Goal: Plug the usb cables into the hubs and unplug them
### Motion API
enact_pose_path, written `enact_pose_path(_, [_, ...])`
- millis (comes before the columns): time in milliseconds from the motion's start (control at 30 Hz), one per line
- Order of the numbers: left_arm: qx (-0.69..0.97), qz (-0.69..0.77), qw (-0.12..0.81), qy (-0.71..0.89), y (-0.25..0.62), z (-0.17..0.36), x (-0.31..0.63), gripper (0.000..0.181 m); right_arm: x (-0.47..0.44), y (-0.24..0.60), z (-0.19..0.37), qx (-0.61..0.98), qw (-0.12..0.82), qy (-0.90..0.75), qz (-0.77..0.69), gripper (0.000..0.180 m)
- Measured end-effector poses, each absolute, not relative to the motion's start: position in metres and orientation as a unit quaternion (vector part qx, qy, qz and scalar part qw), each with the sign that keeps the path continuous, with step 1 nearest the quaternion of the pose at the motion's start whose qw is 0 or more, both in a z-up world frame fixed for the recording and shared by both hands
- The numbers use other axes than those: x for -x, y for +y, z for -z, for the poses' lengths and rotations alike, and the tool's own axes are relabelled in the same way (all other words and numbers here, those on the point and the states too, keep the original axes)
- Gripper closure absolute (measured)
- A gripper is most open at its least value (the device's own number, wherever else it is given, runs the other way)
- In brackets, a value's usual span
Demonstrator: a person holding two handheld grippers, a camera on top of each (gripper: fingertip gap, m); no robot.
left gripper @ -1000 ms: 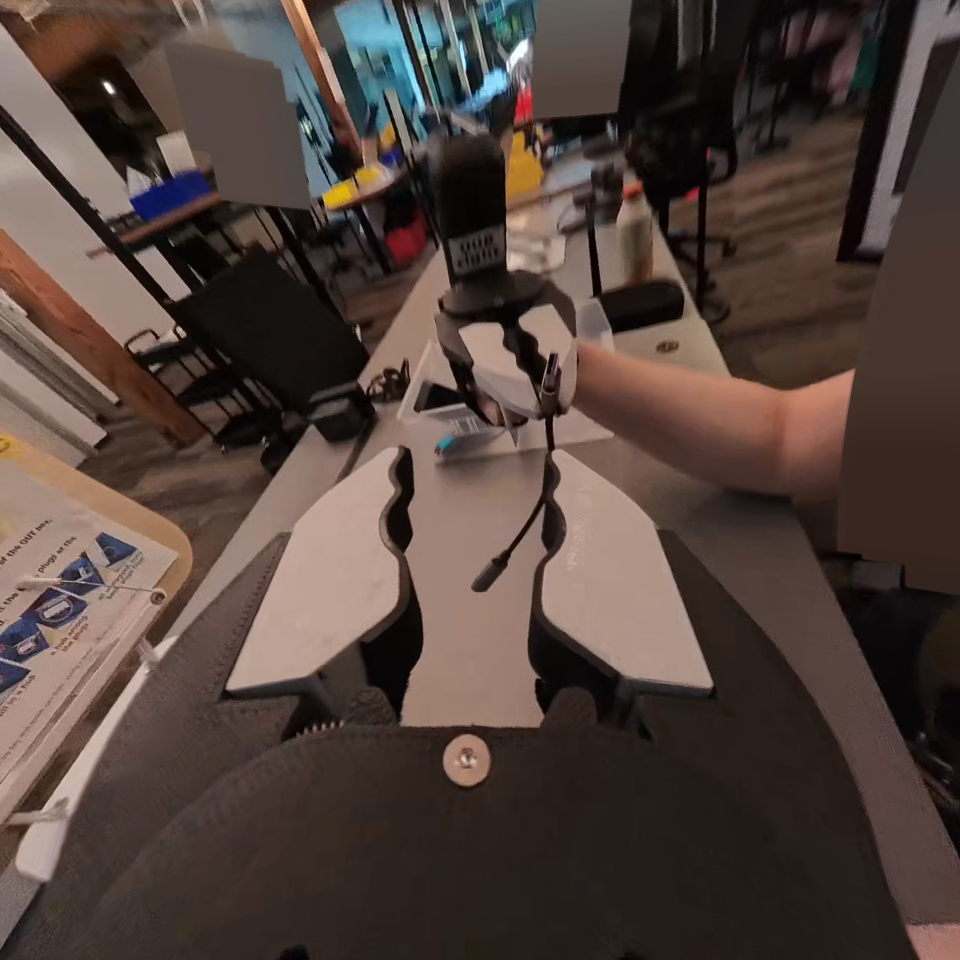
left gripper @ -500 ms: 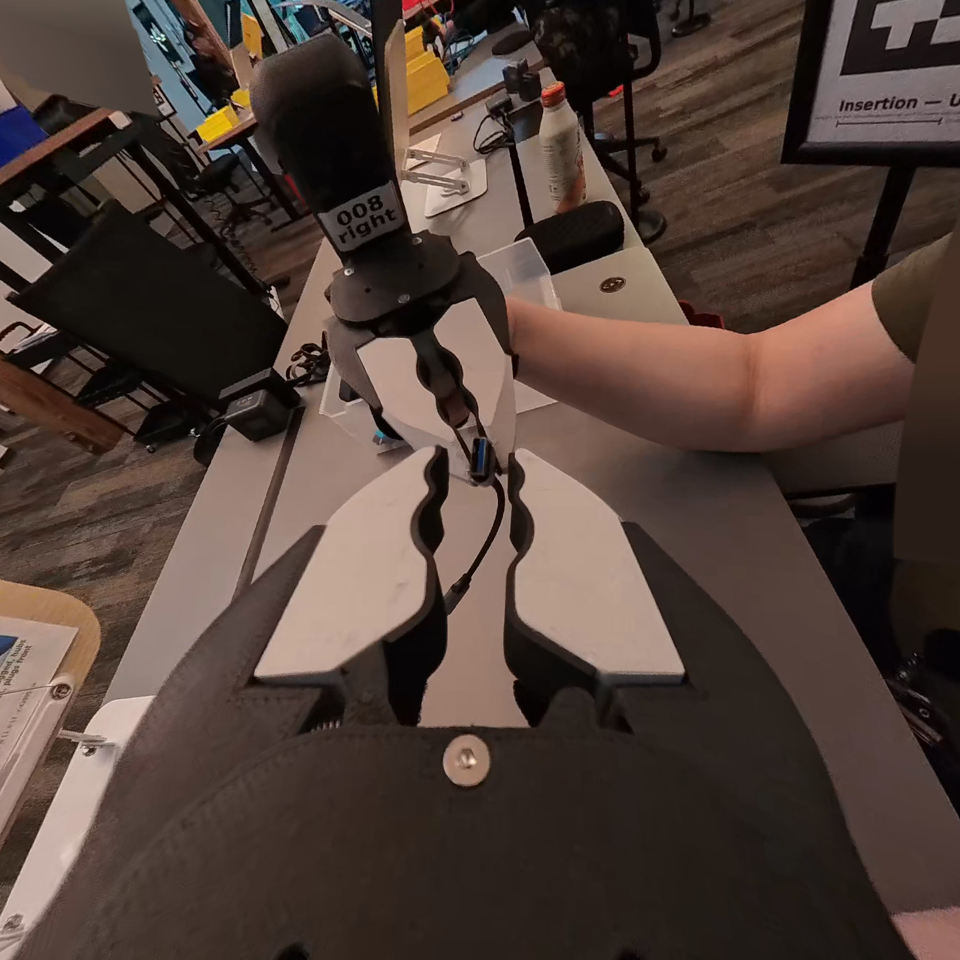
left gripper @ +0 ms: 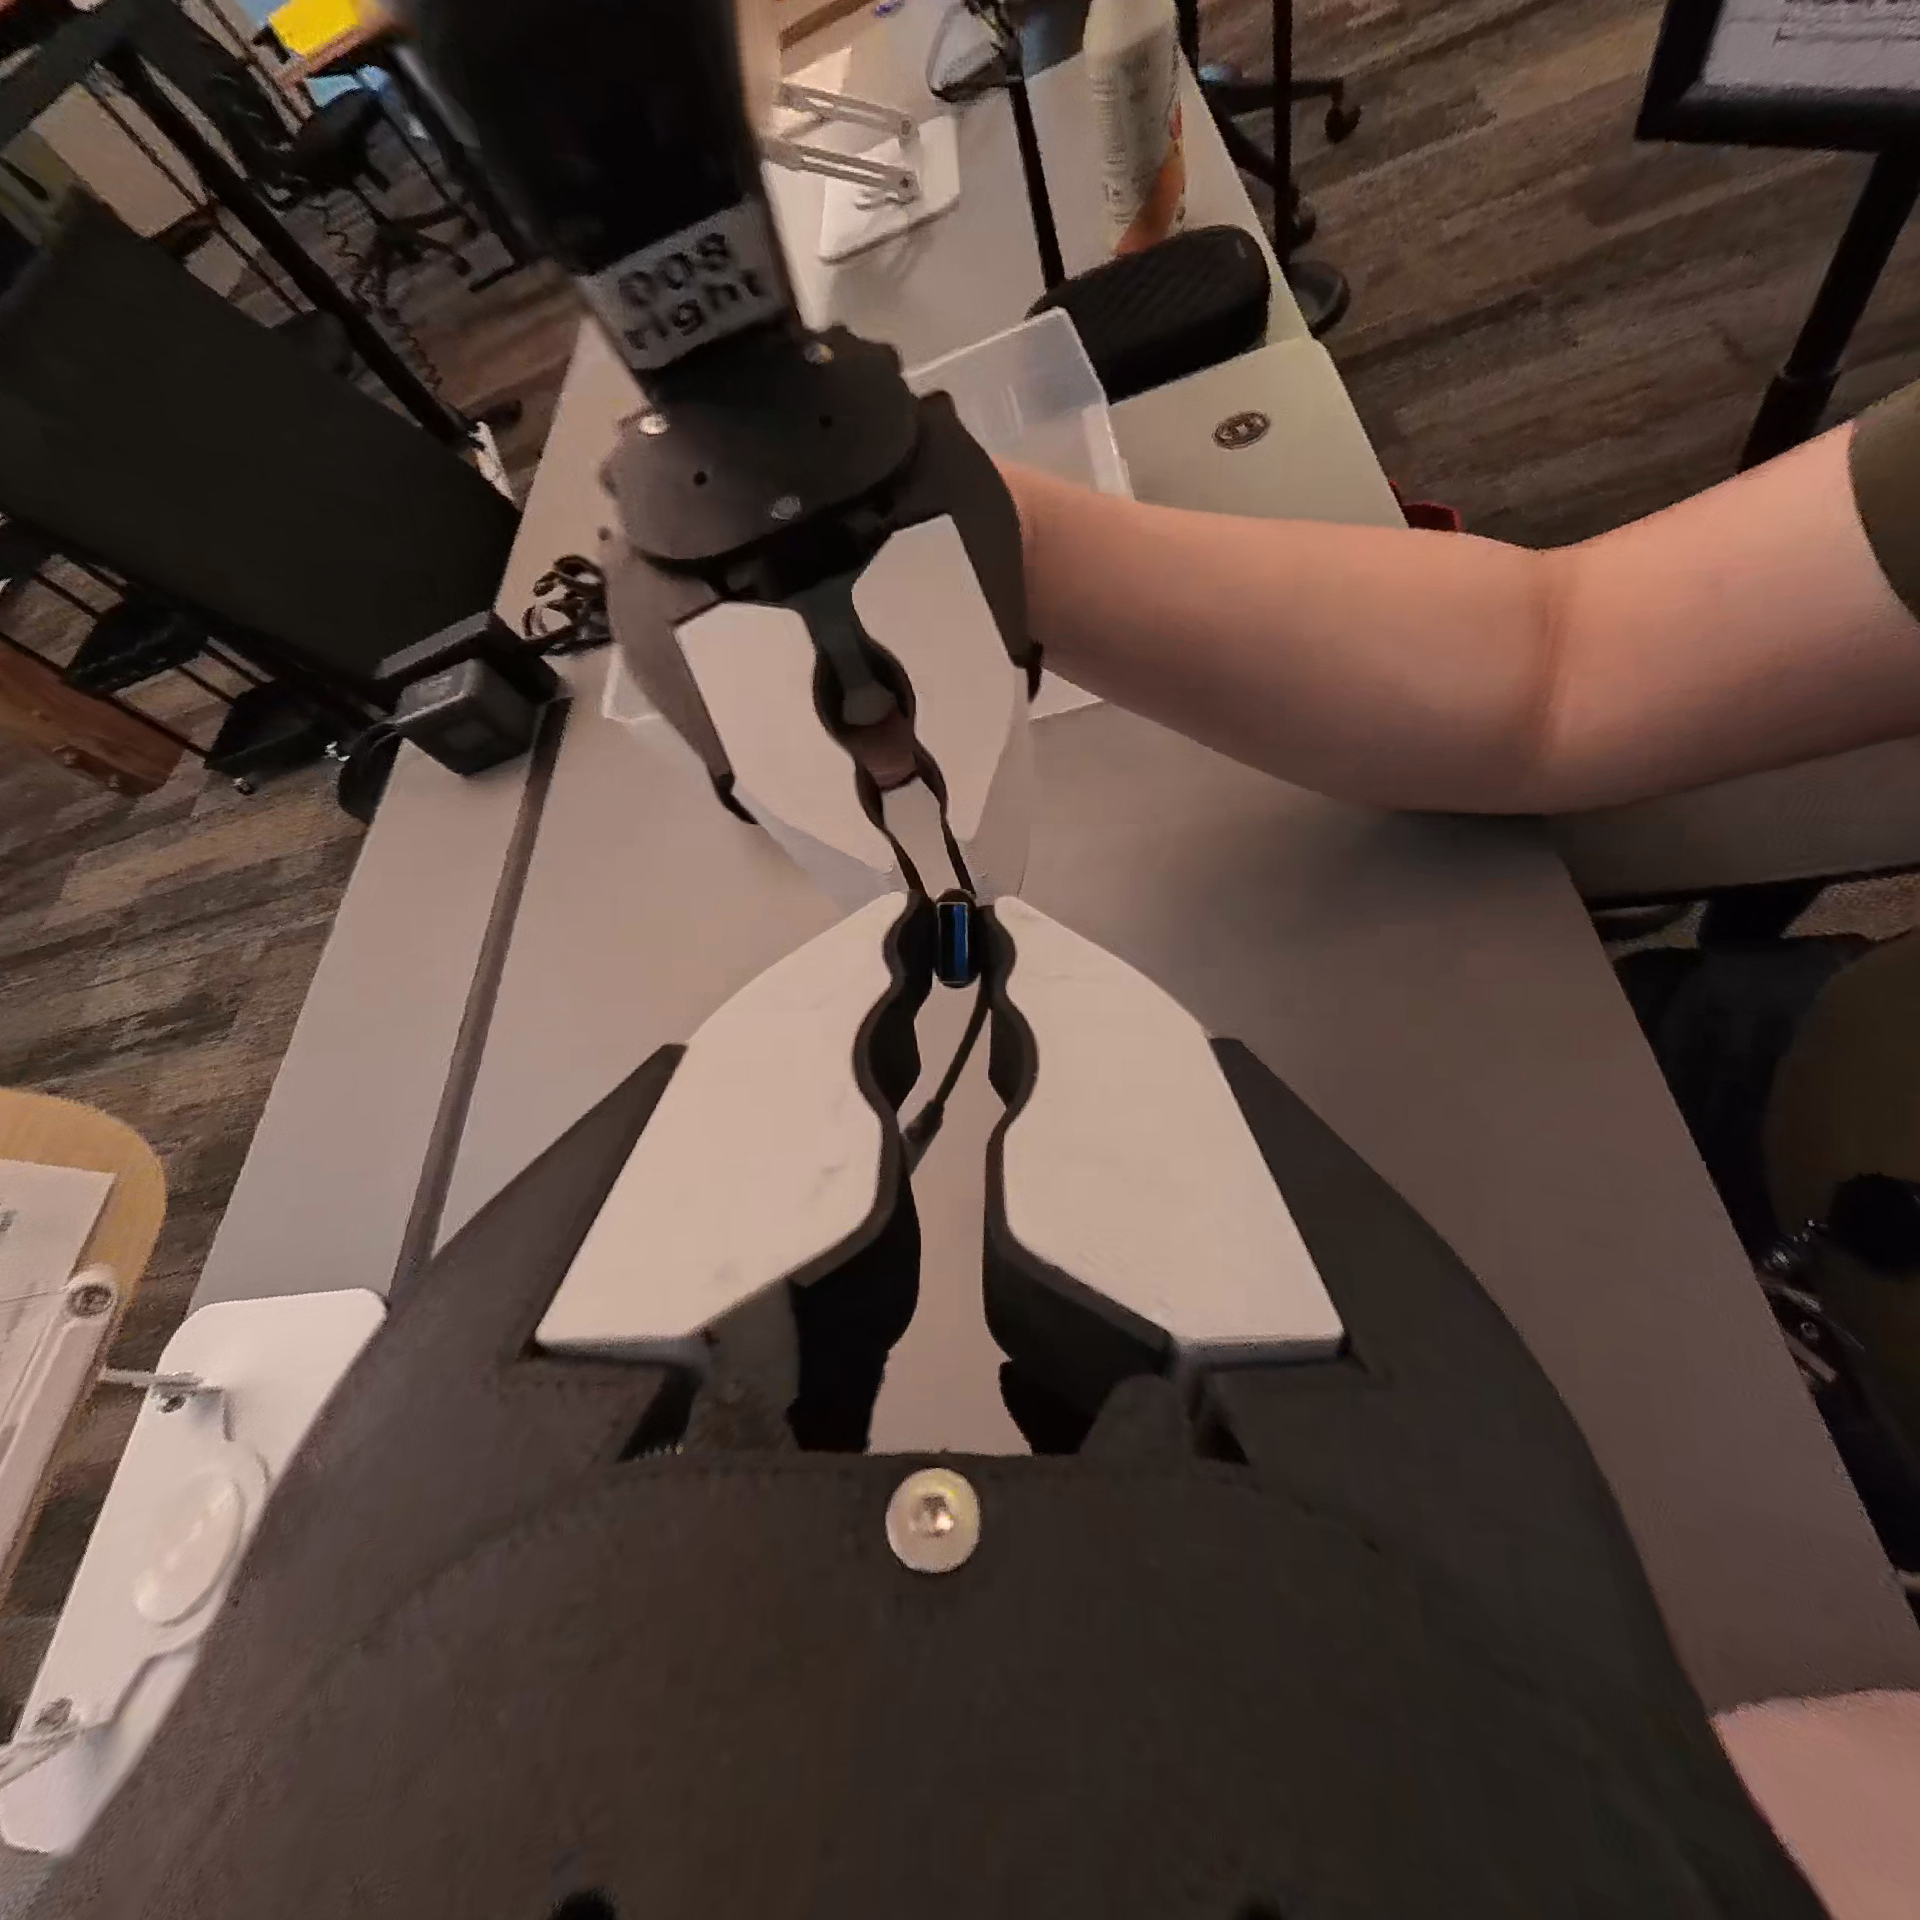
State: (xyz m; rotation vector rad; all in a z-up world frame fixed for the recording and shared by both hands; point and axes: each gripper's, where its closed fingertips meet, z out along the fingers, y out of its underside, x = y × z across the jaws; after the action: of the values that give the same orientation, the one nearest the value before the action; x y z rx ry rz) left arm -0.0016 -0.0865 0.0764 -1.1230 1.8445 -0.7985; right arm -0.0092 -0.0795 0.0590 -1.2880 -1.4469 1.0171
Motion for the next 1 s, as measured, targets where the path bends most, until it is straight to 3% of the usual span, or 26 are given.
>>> enact_pose_path(167, [0.451,0.429,0.415,0.663,-0.088,-0.116,0.015,0.174,-0.009,-0.072,-0.108,0.416,0.637,-0.539,-0.361,0.164])
enact_pose_path(333, [0.405,0.610,0.380,0.565,-0.102,-0.167,0.035,0.174,-0.039,-0.039,-0.151,0.332,0.842,-0.400,-0.143,0.153])
enact_pose_path(533, [0.437,0.700,0.332,0.456,-0.069,-0.178,0.039,0.174,0.015,-0.046,-0.151,0.281,0.855,-0.436,0.008,0.131])
enact_pose_path(700, [0.465,0.698,0.324,0.438,-0.055,-0.170,0.035,0.174,0.029,-0.064,-0.161,0.264,0.853,-0.446,0.055,0.157])
enact_pose_path(1000, [0.476,0.688,0.321,0.445,-0.056,-0.165,0.030,0.174,0.031,-0.056,-0.157,0.311,0.834,-0.455,0.038,0.170])
